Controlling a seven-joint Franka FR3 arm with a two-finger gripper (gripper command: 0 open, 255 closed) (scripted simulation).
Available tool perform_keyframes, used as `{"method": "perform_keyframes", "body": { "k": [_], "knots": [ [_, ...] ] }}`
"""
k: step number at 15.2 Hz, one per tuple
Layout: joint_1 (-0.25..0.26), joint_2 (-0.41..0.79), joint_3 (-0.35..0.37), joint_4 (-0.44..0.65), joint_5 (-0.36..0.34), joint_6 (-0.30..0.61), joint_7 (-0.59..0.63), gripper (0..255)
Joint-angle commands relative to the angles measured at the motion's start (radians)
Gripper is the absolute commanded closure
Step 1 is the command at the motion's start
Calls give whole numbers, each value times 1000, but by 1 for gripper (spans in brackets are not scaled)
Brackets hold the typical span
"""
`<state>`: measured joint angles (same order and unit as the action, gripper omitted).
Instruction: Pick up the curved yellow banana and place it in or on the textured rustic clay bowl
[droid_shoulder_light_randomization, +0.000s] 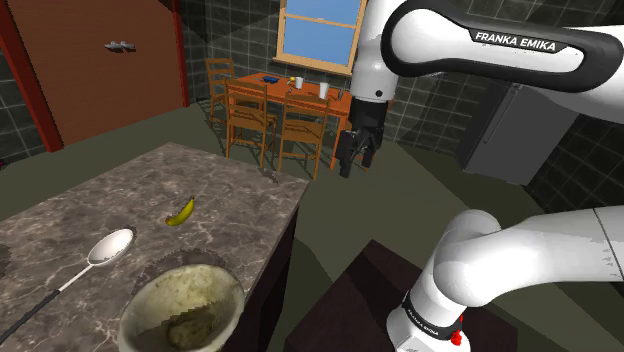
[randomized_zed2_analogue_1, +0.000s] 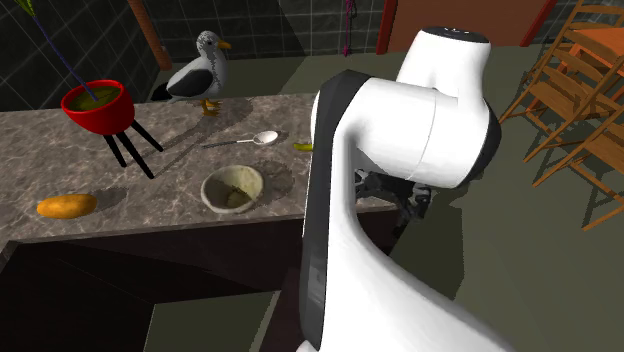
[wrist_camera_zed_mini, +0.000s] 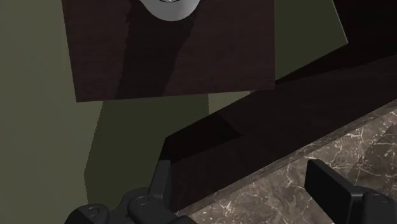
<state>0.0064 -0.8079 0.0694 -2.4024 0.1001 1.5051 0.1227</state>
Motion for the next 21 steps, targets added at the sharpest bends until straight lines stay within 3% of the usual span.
{"method": "perform_keyframes", "body": {
  "k": [1, 7, 12, 17, 21],
  "knots": [
    [0, 0, 0, 0, 0, 0, 0, 0],
    [-18, 105, 155, 4, 109, 129, 268, 0],
    [-46, 242, 279, 54, 160, 245, 488, 0],
    [-88, 415, 395, 142, 158, 356, 714, 0],
    [-124, 576, 476, 238, 107, 433, 908, 0]
  ]
}}
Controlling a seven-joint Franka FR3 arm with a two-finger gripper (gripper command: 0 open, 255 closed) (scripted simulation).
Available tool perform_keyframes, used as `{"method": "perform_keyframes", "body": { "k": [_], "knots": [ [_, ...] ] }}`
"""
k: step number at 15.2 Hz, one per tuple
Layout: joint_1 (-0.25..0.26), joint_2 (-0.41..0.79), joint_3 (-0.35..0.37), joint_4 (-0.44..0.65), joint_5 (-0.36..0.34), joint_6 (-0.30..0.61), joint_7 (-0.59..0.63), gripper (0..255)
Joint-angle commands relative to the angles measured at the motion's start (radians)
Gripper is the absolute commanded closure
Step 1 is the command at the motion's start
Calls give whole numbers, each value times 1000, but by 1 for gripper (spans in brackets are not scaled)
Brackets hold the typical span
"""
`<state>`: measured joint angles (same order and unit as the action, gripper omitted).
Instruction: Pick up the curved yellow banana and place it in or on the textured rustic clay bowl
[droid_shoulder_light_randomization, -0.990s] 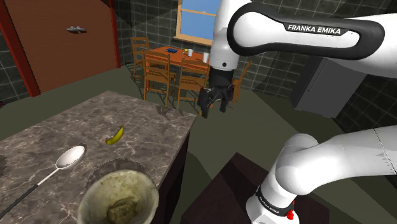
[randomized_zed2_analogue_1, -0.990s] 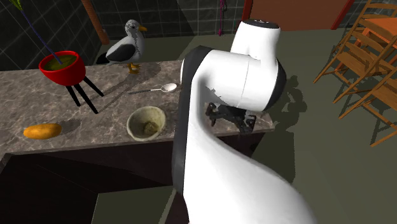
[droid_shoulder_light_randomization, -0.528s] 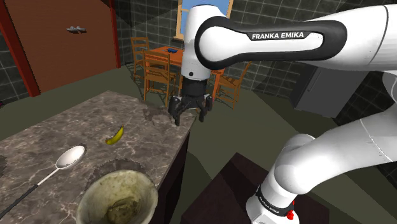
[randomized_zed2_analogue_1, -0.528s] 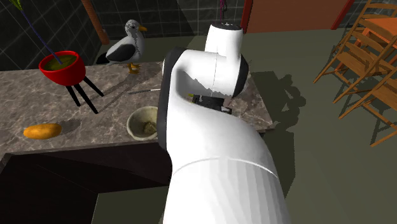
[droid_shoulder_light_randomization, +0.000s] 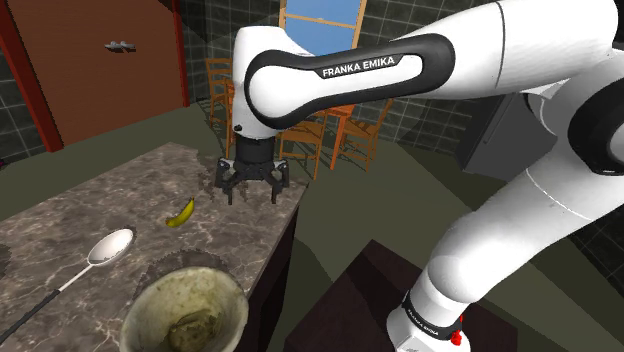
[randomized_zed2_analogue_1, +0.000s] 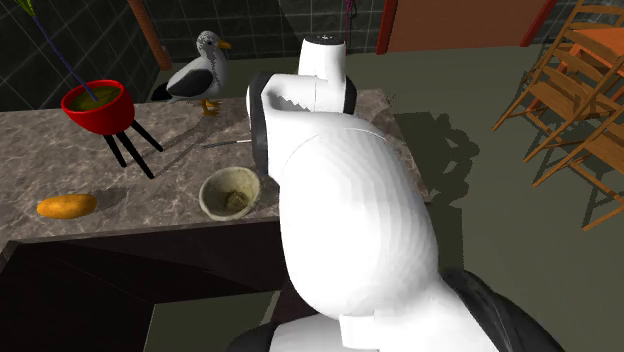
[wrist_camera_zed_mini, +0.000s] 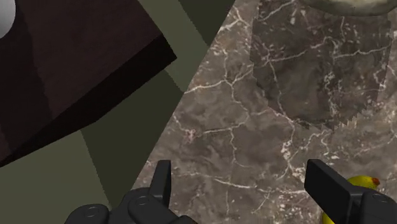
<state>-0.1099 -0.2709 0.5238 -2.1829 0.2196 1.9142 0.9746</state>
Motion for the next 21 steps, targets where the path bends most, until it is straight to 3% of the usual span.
{"method": "perform_keyframes", "body": {
  "k": [1, 7, 12, 16, 21],
  "knots": [
    [-15, 83, 38, 46, -33, 41, 107, 0],
    [-15, 360, 92, 238, -204, 102, 419, 0],
    [49, 584, 58, 439, -345, 99, 644, 0],
    [113, 738, 7, 613, -417, 72, 772, 0],
    [119, 761, -2, 578, -430, 128, 781, 0]
  ]
}}
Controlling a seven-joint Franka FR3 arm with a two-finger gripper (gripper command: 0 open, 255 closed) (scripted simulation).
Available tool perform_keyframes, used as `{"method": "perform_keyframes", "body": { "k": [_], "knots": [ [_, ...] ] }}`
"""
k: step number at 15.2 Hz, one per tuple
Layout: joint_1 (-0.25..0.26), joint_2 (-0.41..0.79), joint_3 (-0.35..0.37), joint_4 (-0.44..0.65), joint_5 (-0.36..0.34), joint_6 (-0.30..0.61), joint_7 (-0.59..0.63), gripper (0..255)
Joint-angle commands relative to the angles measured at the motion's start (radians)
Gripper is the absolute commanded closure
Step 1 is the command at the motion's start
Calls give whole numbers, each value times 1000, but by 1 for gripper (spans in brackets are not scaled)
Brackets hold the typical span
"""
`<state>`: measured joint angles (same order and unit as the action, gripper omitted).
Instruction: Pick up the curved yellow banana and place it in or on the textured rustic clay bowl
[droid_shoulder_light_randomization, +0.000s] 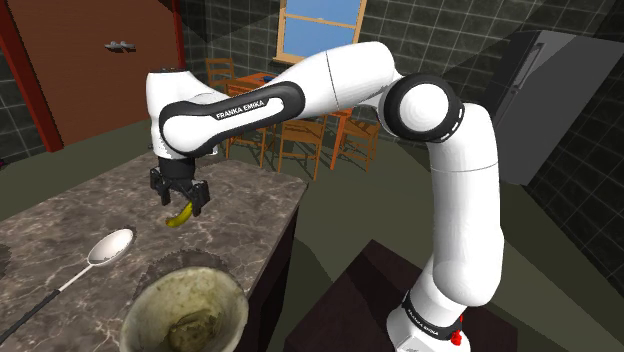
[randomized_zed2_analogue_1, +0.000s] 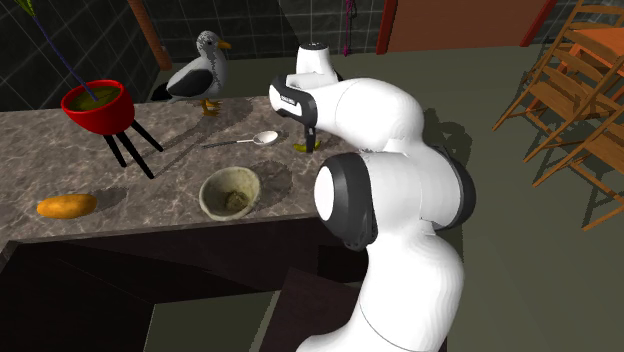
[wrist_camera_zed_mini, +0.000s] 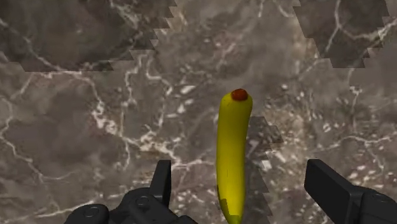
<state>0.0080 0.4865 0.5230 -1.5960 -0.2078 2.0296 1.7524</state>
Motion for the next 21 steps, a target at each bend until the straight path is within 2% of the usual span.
{"method": "perform_keyframes", "body": {
  "k": [1, 10, 11, 21],
  "knots": [
    [2, 9, -3, -15, -6, 23, 5, 0],
    [4, 17, -6, -24, -11, 40, 8, 0],
    [4, 17, -6, -24, -11, 40, 8, 255],
    [3, 12, -4, -18, -7, 29, 6, 255]
  ]
}}
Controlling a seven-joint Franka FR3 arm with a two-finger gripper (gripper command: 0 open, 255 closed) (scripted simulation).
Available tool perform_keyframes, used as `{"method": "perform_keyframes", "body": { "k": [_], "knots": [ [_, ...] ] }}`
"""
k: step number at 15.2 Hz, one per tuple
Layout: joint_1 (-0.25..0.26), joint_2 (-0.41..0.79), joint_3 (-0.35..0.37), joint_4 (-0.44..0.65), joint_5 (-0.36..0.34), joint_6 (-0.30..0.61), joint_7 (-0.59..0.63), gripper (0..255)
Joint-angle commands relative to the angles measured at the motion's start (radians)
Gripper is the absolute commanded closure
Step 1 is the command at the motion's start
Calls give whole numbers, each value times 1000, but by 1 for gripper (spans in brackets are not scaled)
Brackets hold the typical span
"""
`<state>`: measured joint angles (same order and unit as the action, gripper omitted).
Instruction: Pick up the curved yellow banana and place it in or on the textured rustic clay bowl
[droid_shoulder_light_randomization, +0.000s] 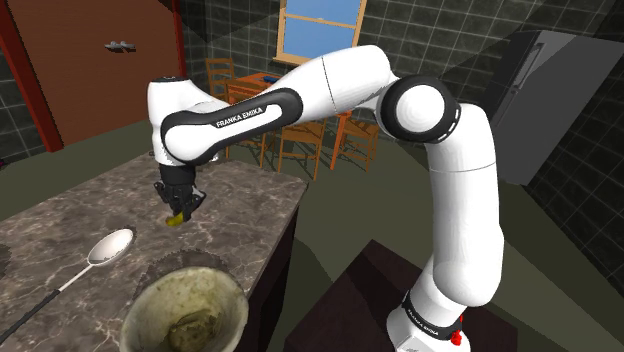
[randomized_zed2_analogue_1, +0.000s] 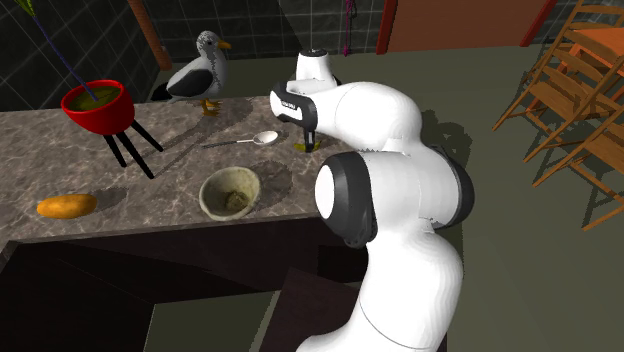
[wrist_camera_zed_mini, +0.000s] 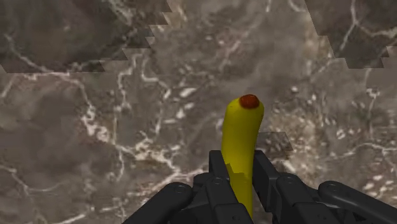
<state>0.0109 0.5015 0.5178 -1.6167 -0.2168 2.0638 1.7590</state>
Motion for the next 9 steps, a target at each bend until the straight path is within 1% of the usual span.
{"method": "perform_keyframes", "body": {
  "k": [1, 9],
  "knots": [
    [-1, -8, 3, 9, 5, -16, -2, 255],
    [-4, -42, 14, 70, 25, -107, -12, 255]
  ]
}}
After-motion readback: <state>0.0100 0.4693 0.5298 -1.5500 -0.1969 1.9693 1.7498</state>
